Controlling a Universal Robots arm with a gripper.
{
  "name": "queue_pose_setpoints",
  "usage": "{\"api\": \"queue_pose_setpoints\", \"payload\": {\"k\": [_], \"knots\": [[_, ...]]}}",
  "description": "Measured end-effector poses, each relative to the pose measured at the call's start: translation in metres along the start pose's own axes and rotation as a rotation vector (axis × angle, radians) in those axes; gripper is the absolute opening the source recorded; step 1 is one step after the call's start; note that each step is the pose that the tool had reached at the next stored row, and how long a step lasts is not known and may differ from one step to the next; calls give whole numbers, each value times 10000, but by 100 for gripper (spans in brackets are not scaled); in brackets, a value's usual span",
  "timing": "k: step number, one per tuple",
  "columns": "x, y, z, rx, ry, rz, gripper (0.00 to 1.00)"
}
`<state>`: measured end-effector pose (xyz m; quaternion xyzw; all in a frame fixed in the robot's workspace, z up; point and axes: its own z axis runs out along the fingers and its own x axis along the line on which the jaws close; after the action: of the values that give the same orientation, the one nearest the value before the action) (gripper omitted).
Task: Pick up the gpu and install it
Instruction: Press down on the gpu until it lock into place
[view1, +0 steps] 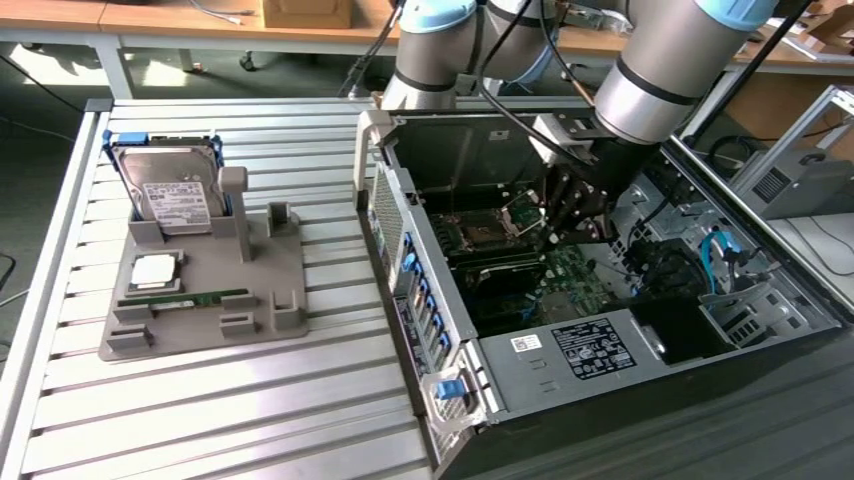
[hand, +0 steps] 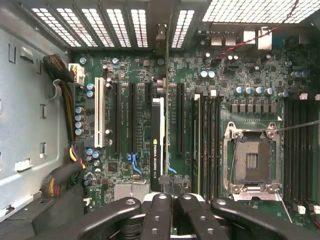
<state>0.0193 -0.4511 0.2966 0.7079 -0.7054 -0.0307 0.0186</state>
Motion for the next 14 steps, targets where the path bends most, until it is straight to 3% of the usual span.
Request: {"api": "queue_pose_setpoints", "payload": {"k": [3, 4, 10, 14], "knots": [[0, 39, 8, 0, 0, -1, 11], [0, 127, 24, 0, -1, 0, 11], [-18, 462, 146, 1, 1, 0, 11], [-25, 646, 173, 12, 0, 0, 11]]}}
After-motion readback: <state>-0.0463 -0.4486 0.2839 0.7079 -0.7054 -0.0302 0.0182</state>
